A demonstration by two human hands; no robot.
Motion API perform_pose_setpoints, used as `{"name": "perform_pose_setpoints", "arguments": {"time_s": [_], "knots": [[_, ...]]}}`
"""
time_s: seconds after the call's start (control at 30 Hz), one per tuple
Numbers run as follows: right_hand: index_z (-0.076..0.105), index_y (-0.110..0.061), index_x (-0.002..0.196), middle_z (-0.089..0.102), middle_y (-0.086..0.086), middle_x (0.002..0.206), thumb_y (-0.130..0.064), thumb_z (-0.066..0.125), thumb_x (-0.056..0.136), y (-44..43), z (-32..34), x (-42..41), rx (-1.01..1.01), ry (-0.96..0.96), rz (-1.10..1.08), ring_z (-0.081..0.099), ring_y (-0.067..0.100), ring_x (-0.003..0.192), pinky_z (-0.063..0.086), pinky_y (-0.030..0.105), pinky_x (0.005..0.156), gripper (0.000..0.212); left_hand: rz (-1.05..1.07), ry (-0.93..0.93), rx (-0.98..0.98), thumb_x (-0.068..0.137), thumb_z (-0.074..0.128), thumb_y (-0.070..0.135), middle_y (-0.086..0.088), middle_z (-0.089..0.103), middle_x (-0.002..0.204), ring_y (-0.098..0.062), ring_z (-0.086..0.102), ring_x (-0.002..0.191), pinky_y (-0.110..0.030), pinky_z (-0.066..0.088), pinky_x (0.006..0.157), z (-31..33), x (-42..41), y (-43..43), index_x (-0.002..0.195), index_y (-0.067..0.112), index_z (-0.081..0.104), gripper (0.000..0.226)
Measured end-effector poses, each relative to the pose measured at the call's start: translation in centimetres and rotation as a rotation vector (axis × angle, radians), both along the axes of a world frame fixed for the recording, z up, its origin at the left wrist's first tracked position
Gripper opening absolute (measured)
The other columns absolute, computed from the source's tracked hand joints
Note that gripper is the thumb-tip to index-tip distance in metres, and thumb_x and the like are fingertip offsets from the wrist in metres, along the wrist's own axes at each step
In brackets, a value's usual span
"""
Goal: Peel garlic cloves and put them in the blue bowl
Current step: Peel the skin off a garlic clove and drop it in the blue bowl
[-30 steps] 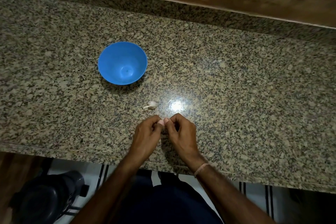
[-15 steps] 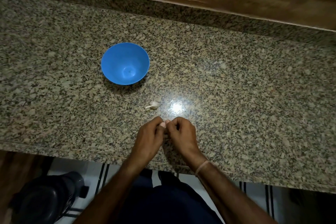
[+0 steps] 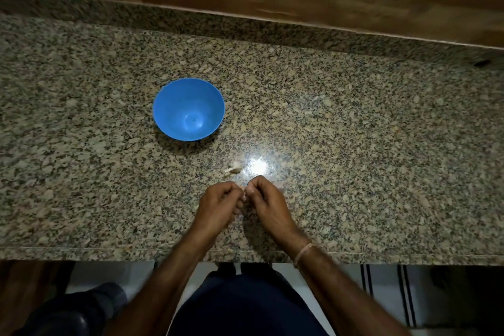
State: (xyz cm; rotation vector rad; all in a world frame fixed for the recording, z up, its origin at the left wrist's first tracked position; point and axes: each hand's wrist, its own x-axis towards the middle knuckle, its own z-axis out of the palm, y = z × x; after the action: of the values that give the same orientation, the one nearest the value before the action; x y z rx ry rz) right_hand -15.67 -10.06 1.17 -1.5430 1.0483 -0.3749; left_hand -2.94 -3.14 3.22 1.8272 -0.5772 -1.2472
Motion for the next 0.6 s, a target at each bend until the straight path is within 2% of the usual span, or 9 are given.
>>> {"name": "perform_pose_setpoints", "arguments": {"time_s": [0.07, 0.13, 0.23, 0.3, 0.4, 0.47, 0.5, 0.53, 0.6], "knots": [[0.054, -0.016, 0.089, 0.056, -0.007, 0.079, -0.03, 0.05, 0.106, 0.6, 0.2, 0.4, 0.026, -0.022, -0.028, 0.051, 0.009, 0.075, 0.043, 0.034, 0.07, 0.023, -0.033, 0.115, -0.026, 0.104, 0.057, 0.017, -0.001, 0.065, 0.068, -0.018, 0.059, 0.066, -0.033, 0.045, 0.061, 0.1, 0.8, -0.1, 0.082, 0.012, 0.068, 0.024], [0.051, -0.016, 0.088, 0.053, -0.005, 0.079, -0.025, 0.049, 0.109, 1.3, 0.2, 0.8, 0.072, -0.028, -0.096, 0.048, 0.009, 0.075, 0.042, 0.034, 0.069, 0.023, -0.05, 0.151, -0.079, 0.104, 0.059, 0.018, -0.004, 0.068, 0.074, -0.019, 0.061, 0.071, -0.034, 0.049, 0.064, -0.2, 1.0, 0.0, 0.095, 0.006, 0.069, 0.018], [0.048, -0.019, 0.086, 0.047, -0.005, 0.079, -0.021, 0.045, 0.111, 2.2, 0.5, 1.4, 0.123, -0.031, -0.217, 0.042, 0.008, 0.074, 0.038, 0.034, 0.068, 0.025, 0.005, 0.08, -0.173, 0.101, 0.065, 0.015, -0.007, 0.073, 0.081, -0.02, 0.07, 0.078, -0.031, 0.058, 0.073, -0.4, 0.4, 0.3, 0.092, 0.011, 0.07, 0.011], [0.048, -0.019, 0.085, 0.046, -0.005, 0.078, -0.022, 0.044, 0.111, 2.6, 0.6, 1.6, 0.143, -0.032, -0.258, 0.041, 0.007, 0.072, 0.038, 0.033, 0.067, 0.027, 0.029, 0.055, -0.176, 0.1, 0.067, 0.014, -0.006, 0.072, 0.078, -0.02, 0.07, 0.076, -0.032, 0.058, 0.071, -0.6, 0.1, 0.4, 0.087, 0.014, 0.069, 0.013], [0.048, -0.014, 0.087, 0.049, -0.005, 0.076, -0.018, 0.044, 0.111, 2.8, 0.8, 1.6, 0.101, -0.064, -0.286, 0.043, 0.002, 0.067, 0.039, 0.021, 0.059, 0.025, 0.047, 0.278, -0.03, 0.103, 0.061, 0.016, -0.005, 0.064, 0.069, -0.015, 0.057, 0.06, -0.027, 0.045, 0.056, -0.7, 0.2, -0.2, 0.086, 0.011, 0.067, 0.019], [0.047, -0.012, 0.087, 0.049, -0.004, 0.077, -0.016, 0.045, 0.11, 2.6, 1.0, 1.5, 0.001, -0.063, -0.273, 0.043, 0.003, 0.067, 0.038, 0.018, 0.056, 0.024, 0.097, 0.499, 0.047, 0.104, 0.057, 0.014, -0.005, 0.06, 0.067, -0.01, 0.053, 0.055, -0.022, 0.042, 0.053, -0.4, 0.1, -0.8, 0.086, 0.01, 0.066, 0.02], [0.047, -0.012, 0.087, 0.049, -0.003, 0.077, -0.016, 0.045, 0.11, 2.4, 0.9, 1.4, -0.025, -0.064, -0.271, 0.043, 0.003, 0.067, 0.038, 0.018, 0.056, 0.023, 0.119, 0.529, 0.046, 0.104, 0.056, 0.014, -0.005, 0.059, 0.067, -0.01, 0.052, 0.054, -0.021, 0.042, 0.052, -0.3, -0.1, -0.9, 0.085, 0.01, 0.065, 0.021], [0.047, -0.013, 0.086, 0.048, -0.004, 0.076, -0.016, 0.045, 0.11, 2.3, 0.7, 1.4, -0.014, -0.063, -0.277, 0.042, 0.003, 0.066, 0.037, 0.019, 0.056, 0.024, 0.118, 0.474, 0.021, 0.105, 0.057, 0.016, -0.005, 0.06, 0.067, -0.011, 0.053, 0.056, -0.021, 0.043, 0.052, -0.3, -0.4, -1.0, 0.085, 0.011, 0.065, 0.022], [0.046, -0.016, 0.085, 0.047, -0.004, 0.075, -0.018, 0.044, 0.111, 1.8, 0.4, 1.4, 0.087, -0.062, -0.293, 0.042, 0.004, 0.067, 0.039, 0.023, 0.059, 0.026, 0.079, 0.194, -0.055, 0.104, 0.061, 0.022, -0.008, 0.066, 0.072, -0.014, 0.061, 0.063, -0.023, 0.05, 0.057, -0.4, -0.9, -1.1, 0.088, 0.01, 0.066, 0.02]]}}
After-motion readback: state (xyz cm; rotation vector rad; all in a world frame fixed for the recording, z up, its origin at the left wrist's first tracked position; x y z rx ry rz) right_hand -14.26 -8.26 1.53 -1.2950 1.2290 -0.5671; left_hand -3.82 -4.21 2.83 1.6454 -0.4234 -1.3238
